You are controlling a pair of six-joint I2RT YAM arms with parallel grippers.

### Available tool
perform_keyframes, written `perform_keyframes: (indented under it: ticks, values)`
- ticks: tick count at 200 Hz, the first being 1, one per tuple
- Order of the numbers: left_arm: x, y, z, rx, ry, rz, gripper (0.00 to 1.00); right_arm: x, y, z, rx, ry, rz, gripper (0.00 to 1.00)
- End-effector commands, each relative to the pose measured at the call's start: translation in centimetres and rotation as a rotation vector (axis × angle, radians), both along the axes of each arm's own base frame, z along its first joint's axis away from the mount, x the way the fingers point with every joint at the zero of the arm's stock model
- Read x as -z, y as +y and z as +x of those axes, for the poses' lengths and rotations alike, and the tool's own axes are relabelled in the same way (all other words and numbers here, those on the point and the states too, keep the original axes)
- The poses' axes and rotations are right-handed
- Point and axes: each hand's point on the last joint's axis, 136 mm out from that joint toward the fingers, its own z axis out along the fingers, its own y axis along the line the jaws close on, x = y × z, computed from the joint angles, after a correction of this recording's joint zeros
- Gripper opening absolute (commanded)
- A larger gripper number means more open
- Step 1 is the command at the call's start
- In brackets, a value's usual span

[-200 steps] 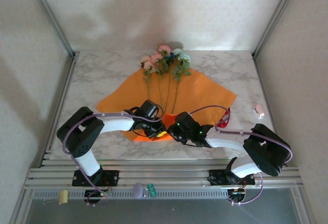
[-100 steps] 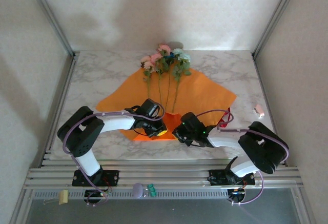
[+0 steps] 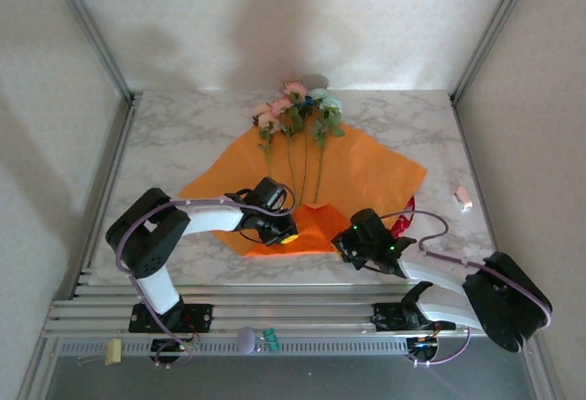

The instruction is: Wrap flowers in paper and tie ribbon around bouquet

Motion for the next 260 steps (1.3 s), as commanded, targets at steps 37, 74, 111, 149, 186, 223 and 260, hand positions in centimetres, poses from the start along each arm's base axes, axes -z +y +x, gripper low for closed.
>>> perform_keyframes:
  ticks: [37,74,111,149,186,223,260]
  values:
    - [0.9,1.3,0.0,-0.001,0.003,0.086,0.12,3.7,-4.8,-3.0,0.024,0.141,-0.194,0.15]
    - [1.2,1.7,-0.5,0.001,0.009,0.098,0.12,3.0,-6.7,-2.7,0.07,0.151,-0.229,0.12]
    - [1.3,2.0,-0.5,0.002,0.007,0.108,0.11,1.3,-7.6,-2.3,0.072,0.125,-0.25,0.11]
    - [-3.5,3.0,1.8,-0.049,-0.119,0.175,0.37,-4.4,-2.9,0.8,-0.134,-0.003,-0.191,0.06]
    - [-8.9,3.9,-0.3,-0.154,-0.116,0.107,0.48,-7.2,1.5,1.5,-0.266,-0.031,-0.152,0.05]
    - [-7.4,2.2,-6.0,-0.342,0.063,-0.141,0.39,-5.4,2.9,2.8,-0.325,-0.016,-0.15,0.03]
    - [-5.2,-0.1,-4.5,-0.442,0.096,-0.236,0.38,-3.0,0.2,2.7,-0.303,0.05,-0.161,0.0]
